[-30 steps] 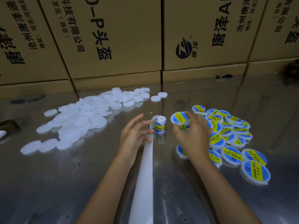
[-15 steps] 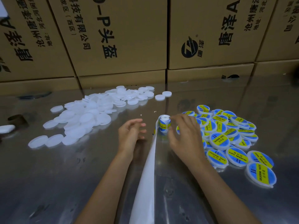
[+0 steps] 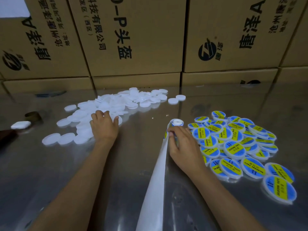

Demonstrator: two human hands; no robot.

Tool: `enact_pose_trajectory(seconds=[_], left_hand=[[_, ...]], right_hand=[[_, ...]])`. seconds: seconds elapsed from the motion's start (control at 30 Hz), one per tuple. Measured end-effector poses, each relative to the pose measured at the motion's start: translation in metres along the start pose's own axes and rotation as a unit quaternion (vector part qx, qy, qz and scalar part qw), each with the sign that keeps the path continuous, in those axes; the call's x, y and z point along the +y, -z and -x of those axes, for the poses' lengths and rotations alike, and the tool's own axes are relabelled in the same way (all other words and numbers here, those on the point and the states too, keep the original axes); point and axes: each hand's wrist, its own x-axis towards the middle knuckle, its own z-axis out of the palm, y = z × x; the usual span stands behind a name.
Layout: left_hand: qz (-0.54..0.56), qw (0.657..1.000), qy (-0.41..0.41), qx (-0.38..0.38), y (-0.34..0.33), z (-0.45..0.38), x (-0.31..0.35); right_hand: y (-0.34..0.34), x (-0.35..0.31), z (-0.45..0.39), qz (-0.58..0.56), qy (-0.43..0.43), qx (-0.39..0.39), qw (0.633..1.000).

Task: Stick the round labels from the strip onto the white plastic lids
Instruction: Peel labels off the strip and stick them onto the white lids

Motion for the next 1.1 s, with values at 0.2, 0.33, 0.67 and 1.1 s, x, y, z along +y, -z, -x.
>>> enact_pose_trajectory(seconds=[0.2, 0.33, 0.67, 1.1], left_hand=[[0.032, 0.999, 0.002, 0.01, -0.01, -0.005, -0.002], [0.133, 0.989, -0.019, 0.055, -0.006, 0.002, -0.003], [0.378, 0.925, -0.023, -0.04, 0.003, 0.056, 0.054], [0.719, 0.648, 0.067, -0.244, 0.026, 0.082, 0.086]], right_hand=[[-0.004, 0.004, -0.002, -0.108, -0.107, -0.028, 0.988], [-0.006, 0.005, -0.005, -0.134, -0.159, -0.061, 0.976], [-0.004, 0.003, -0.04, -0.124, -0.321, -0.118, 0.931], [0.005, 0.003, -0.038, -0.217, -0.269, -0.192, 0.919]])
